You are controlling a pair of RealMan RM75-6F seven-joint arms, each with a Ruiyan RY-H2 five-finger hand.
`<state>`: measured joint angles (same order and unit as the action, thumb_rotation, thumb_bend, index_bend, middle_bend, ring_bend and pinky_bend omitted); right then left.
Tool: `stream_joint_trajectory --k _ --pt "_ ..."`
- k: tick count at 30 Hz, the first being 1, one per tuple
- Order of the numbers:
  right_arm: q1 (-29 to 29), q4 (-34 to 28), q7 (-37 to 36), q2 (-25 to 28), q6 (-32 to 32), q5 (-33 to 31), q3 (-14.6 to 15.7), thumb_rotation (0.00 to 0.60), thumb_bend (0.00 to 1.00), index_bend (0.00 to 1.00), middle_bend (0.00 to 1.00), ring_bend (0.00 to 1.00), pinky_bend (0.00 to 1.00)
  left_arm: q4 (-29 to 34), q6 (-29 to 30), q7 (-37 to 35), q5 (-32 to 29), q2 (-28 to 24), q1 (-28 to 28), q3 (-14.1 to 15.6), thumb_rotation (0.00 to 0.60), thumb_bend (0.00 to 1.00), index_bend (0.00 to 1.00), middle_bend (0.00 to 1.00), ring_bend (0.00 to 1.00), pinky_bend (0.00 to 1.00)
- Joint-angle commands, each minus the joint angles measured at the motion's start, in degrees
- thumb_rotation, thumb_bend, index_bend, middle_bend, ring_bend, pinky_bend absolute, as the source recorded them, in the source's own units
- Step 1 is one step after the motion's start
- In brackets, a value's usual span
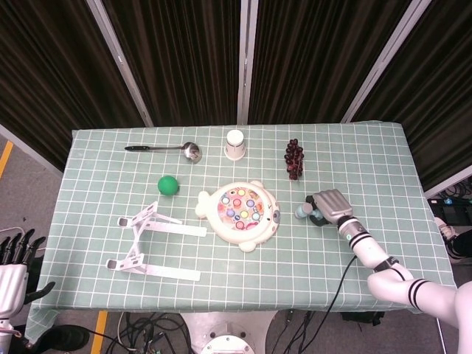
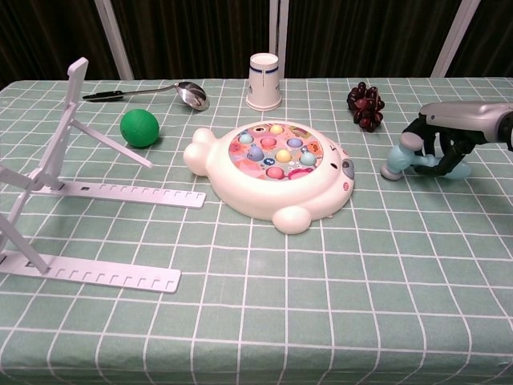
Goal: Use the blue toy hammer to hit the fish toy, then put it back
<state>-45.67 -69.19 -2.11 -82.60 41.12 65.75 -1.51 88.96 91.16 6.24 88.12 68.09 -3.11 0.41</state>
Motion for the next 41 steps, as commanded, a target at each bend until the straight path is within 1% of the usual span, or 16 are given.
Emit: stream_joint_trajectory --k 1,5,13,19,21,23,24,26,27,30,31,36,38,41 --pt "0.8 0.5 -1.5 -0.4 0.3 1.5 -0.4 0.600 0.28 0.51 0.47 0.36 0.46 -0.1 0.1 -0.1 0.0 0.0 0.0 0.0 0.600 0.00 0.16 0.05 0.00 0.00" --pt "1.6 0.3 -3.0 -0.1 0.7 3.0 -0.7 0.600 0.24 0.45 0.43 0.33 0.43 -0.3 0.0 -0.2 0.0 0.1 0.0 0.0 0.600 0.00 0.16 0.05 0.00 0.00" --pt "2.8 -0.9 -4.2 0.7 0.9 4.5 -1.2 0.600 0.17 0.38 0.39 0.28 0.35 -0.4 -0.2 -0.4 0.1 0.2 0.2 -0.1 0.600 0.00 0.16 0.05 0.00 0.00" --pt "3.6 -2.4 -3.3 1.7 1.3 4.5 -1.6 0.600 0.06 0.28 0.32 0.21 0.25 -0.4 -0.2 -0.4 0.1 0.1 0.3 -0.2 0.600 0.00 0.16 0.05 0.00 0.00" --pt "4.3 -3.5 -3.4 2.4 2.4 4.6 -1.9 0.600 0.05 0.25 0.29 0.17 0.20 -0.4 -0.1 -0.4 0.2 0.1 0.3 -0.2 0.600 0.00 0.16 0.05 0.00 0.00" --pt "5.3 -4.8 -3.3 3.5 4.4 5.1 -2.1 0.600 0.04 0.19 0.25 0.12 0.13 -0.3 -0.1 -0.4 0.2 0.0 0.4 -0.3 0.600 0.00 0.16 0.05 0.00 0.00" --pt "6.1 -5.7 -3.1 4.3 5.8 5.3 -2.2 0.600 0.03 0.16 0.23 0.10 0.09 -0.3 0.0 -0.4 0.2 0.0 0.4 -0.3 0.600 0.00 0.16 0.05 0.00 0.00" --pt "8.7 -8.7 -2.5 6.5 11.1 6.3 -2.4 0.600 0.03 0.13 0.20 0.07 0.05 -0.3 0.0 -0.4 0.2 0.0 0.5 -0.5 0.600 0.00 0.16 0.05 0.00 0.00" --pt "10.7 -10.8 -2.3 8.0 15.0 7.0 -2.5 0.600 0.04 0.12 0.19 0.05 0.04 -0.4 0.1 -0.4 0.3 0.1 0.6 -0.6 0.600 0.00 0.16 0.05 0.00 0.00" --pt "16.0 -15.4 -2.0 11.5 24.9 9.5 -2.1 0.600 0.07 0.11 0.18 0.04 0.03 -0.6 0.1 -0.4 0.3 0.4 0.8 -0.8 0.600 0.00 0.16 0.05 0.00 0.00" --pt "18.4 -17.1 -2.1 12.8 29.2 10.8 -1.8 0.600 0.09 0.11 0.18 0.04 0.03 -0.7 0.1 -0.4 0.3 0.5 0.9 -0.9 0.600 0.00 0.16 0.05 0.00 0.00" --pt "28.0 -22.0 -1.9 16.8 43.8 15.3 0.5 0.600 0.14 0.11 0.18 0.04 0.03 -1.1 -0.1 -0.1 0.4 1.1 1.4 -1.3 0.600 0.00 0.16 0.05 0.00 0.00" --pt "30.6 -23.1 -1.7 17.6 47.2 16.5 1.3 0.600 0.14 0.11 0.18 0.04 0.03 -1.0 -0.3 0.0 0.4 1.2 1.6 -1.3 0.600 0.00 0.16 0.05 0.00 0.00" --pt "33.4 -25.1 -1.5 18.8 49.8 18.3 2.6 0.600 0.14 0.11 0.18 0.04 0.03 -0.9 -0.5 0.2 0.3 1.2 1.8 -1.5 0.600 0.00 0.16 0.05 0.00 0.00"
